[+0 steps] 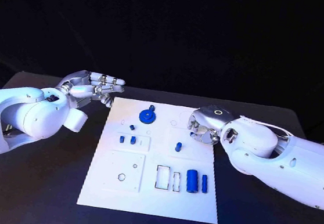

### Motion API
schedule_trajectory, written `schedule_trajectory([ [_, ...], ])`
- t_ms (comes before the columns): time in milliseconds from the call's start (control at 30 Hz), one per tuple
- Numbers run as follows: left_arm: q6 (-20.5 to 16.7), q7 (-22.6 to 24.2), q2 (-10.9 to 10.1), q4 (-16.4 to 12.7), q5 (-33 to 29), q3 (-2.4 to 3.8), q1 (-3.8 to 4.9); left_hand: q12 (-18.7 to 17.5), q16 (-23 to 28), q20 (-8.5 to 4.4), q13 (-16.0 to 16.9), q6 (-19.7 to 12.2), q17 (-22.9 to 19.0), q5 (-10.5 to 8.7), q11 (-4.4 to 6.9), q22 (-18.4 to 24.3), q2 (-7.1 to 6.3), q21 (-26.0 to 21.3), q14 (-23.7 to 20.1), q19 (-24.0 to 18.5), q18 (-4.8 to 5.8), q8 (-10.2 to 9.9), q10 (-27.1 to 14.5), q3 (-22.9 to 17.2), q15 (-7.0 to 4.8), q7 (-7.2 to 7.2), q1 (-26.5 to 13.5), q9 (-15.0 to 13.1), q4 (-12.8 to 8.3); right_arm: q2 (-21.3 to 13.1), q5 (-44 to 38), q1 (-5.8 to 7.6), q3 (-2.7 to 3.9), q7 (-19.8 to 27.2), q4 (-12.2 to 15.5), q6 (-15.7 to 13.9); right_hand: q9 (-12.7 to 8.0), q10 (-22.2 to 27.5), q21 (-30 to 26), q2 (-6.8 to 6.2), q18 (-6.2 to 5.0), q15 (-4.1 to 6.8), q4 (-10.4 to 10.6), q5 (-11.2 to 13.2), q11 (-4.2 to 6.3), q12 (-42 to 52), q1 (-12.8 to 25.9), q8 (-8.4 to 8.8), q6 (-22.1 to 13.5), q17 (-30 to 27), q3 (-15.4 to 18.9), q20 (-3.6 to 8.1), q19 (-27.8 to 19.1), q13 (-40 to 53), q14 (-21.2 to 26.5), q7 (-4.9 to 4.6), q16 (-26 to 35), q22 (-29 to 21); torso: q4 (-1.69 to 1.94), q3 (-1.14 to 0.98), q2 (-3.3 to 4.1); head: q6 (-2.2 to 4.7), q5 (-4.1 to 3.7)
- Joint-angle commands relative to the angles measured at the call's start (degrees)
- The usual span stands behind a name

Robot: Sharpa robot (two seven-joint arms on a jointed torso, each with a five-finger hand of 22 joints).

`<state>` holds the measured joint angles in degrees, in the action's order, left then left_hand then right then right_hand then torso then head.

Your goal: Assemble the parts on the task board

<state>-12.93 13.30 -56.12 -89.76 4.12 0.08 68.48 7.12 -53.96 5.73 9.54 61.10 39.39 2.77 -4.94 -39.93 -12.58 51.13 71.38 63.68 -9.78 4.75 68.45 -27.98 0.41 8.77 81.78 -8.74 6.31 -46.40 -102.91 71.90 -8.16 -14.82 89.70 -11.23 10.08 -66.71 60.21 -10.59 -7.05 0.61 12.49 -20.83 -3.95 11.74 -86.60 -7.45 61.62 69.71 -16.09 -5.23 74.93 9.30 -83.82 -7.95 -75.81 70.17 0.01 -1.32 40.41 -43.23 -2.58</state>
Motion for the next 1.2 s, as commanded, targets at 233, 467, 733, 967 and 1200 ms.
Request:
schedule_trajectory([
  [233,0.74,0.95,-0.17,-0.35,-0.89,0.03,0.08,0.41,0.30,-0.07,0.13,-0.29,-0.15,0.01,-0.10,0.25,0.62,-0.40,-0.41,-0.36,-0.57,-0.33,-0.05,0.47,0.14,0.39,0.20,0.17,-0.13,0.77,-1.31,-0.41,-0.01,0.01,-0.94,1.09,0.17,-0.73,0.60,0.34,0.81,-0.12,-0.21,0.27,0.08,-0.45,-0.40,0.27,0.86,0.31,-1.07,0.09,0.62,-0.21,-2.56,0.19,-0.52,0.54,-0.03,-0.05,0.01,-0.23,-0.12],
  [467,0.69,0.63,-0.27,-0.41,-0.52,0.03,0.09,0.43,0.36,-0.06,0.16,-0.40,-0.27,0.00,-0.17,0.47,0.71,-0.62,-0.44,-0.36,-0.59,-0.40,-0.21,0.58,0.17,0.48,0.37,0.23,-0.25,1.20,-1.28,-0.87,-0.01,0.18,-1.48,1.39,0.18,-0.83,0.82,0.38,0.85,-0.10,-0.34,0.22,0.09,-0.58,-0.39,0.33,0.97,0.38,-1.43,0.12,0.70,-0.29,-2.58,0.18,-0.60,0.76,-0.10,-0.05,-0.01,-0.38,0.01],
  [733,0.64,0.24,-0.39,-0.45,-0.31,0.03,0.09,0.44,0.40,-0.05,0.18,-0.47,-0.34,0.00,-0.21,0.60,0.77,-0.75,-0.47,-0.37,-0.60,-0.44,-0.31,0.64,0.20,0.52,0.46,0.26,-0.32,1.32,-1.25,-1.12,-0.01,0.18,-1.80,1.66,0.18,-1.02,1.06,0.26,0.90,-0.07,-0.64,0.07,0.08,-0.78,-0.35,0.45,1.11,0.44,-1.97,0.14,0.76,-0.42,-2.57,0.18,-0.69,1.04,-0.08,-0.01,-0.07,-0.61,-0.01],
  [967,0.54,-0.05,-0.43,-0.48,-0.08,0.03,0.09,0.44,0.39,-0.03,0.20,-0.60,-0.38,0.00,-0.28,0.70,0.83,-0.86,-0.47,-0.32,-0.60,-0.52,-0.47,0.73,0.23,0.62,0.57,0.32,-0.40,1.40,-1.25,-1.24,-0.01,0.05,-2.12,2.04,0.25,-1.40,1.39,0.28,0.95,0.00,-1.30,-0.10,0.16,-1.03,-0.50,0.51,1.52,0.53,-2.95,0.19,0.82,-0.58,-2.56,0.23,-0.81,1.45,0.00,0.00,-0.08,-0.62,-0.10],
  [1200,0.33,-0.32,-0.50,-0.48,0.11,0.03,0.09,0.51,0.35,-0.02,0.26,-0.70,-0.42,0.01,-0.33,0.84,1.11,-1.03,-0.45,-0.23,-0.61,-0.57,-0.65,0.72,0.27,0.70,1.01,0.40,-0.67,1.43,-1.25,-1.35,-0.01,-0.02,-2.23,2.28,0.51,-2.09,2.25,0.67,1.06,0.18,-2.94,0.98,0.31,-1.47,-0.99,0.33,2.67,1.03,-4.96,0.35,1.02,-0.84,-2.63,0.39,-1.28,2.38,-0.08,0.01,-0.08,-0.65,-0.24],
])
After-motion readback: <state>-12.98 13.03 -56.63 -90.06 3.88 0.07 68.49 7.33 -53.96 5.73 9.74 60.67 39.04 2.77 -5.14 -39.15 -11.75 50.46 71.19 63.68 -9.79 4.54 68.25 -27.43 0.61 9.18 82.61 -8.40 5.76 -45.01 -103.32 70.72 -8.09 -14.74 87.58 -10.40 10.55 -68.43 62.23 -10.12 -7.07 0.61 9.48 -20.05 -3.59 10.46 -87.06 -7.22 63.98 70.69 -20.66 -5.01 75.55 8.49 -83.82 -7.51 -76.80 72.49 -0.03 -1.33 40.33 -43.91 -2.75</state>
